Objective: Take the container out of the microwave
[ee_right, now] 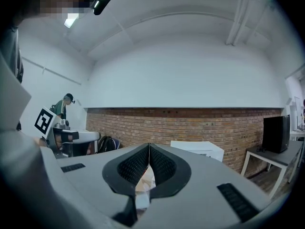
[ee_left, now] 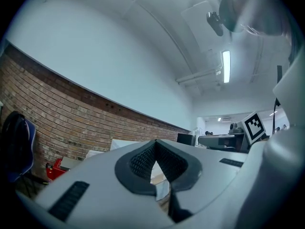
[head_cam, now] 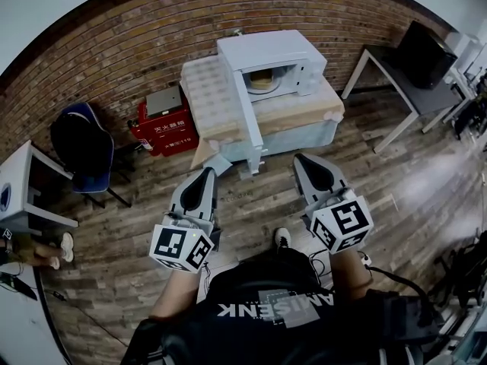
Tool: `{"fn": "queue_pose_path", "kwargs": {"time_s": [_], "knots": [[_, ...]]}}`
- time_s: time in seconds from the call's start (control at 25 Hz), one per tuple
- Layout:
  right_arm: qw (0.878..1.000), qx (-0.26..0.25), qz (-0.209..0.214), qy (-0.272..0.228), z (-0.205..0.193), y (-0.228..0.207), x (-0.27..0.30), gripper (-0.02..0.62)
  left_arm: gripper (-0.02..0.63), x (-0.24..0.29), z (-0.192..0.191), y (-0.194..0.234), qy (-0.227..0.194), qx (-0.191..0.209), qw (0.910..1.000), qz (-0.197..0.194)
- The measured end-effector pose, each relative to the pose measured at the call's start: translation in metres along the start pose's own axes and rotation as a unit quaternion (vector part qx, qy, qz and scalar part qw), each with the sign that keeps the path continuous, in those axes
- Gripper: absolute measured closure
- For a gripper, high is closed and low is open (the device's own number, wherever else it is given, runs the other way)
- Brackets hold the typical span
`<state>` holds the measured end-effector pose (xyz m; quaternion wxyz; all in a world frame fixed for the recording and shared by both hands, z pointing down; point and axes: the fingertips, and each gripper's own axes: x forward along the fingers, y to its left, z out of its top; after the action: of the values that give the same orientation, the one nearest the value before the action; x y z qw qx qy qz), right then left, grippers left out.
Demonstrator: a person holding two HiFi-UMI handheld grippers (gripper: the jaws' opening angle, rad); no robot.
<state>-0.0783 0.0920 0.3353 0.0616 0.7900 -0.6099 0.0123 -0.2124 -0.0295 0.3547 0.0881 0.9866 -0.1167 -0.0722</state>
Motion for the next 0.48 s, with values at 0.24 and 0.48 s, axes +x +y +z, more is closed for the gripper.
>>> {"fn": "queue_pose_path", "kwargs": {"time_s": [0.24,0.48], "knots": [[1.000,0.009,0.008,-0.001,-0.003,-0.028,0.031,0.554,0.595,0.028,-0.004,0.015,0.006,0.005,0.9999,0.011],[0.999,0.007,0.039,0.002,0.000,-0.060,0.071,0.554,0.595,0.069,0.002,0.026,0.004,0.005,0.9993,0.036]]}}
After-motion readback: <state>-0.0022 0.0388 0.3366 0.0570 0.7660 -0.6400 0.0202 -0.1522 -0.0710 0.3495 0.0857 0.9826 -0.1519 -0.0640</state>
